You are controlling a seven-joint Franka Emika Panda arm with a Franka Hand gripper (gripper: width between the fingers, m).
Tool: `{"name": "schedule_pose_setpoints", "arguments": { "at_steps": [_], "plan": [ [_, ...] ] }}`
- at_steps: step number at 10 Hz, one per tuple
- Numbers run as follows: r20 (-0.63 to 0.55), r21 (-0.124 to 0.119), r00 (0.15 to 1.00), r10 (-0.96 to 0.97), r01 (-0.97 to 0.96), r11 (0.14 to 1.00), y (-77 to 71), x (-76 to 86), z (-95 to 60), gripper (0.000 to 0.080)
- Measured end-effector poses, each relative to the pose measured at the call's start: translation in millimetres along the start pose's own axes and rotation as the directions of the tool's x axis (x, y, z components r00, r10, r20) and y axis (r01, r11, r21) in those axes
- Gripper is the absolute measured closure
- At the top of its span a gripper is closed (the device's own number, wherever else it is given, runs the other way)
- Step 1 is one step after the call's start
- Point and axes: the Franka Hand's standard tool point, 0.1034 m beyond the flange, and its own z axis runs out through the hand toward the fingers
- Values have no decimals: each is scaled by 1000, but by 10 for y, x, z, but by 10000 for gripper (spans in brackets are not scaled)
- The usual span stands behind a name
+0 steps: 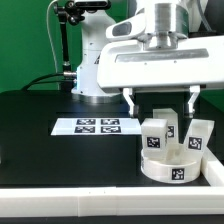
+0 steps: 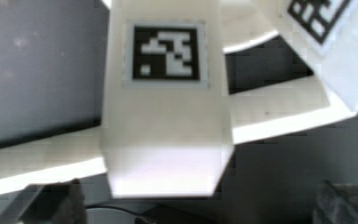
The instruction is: Assemble stool
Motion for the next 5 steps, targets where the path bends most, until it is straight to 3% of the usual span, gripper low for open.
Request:
{"name": "schedule_pose_setpoints", "arguments": {
  "at_steps": [2,5],
  "plan": [
    [6,5,1000,12,-12,1000,46,109,-67,150],
    [34,3,999,13,-13,1000,47,64,-41,150]
  ]
}}
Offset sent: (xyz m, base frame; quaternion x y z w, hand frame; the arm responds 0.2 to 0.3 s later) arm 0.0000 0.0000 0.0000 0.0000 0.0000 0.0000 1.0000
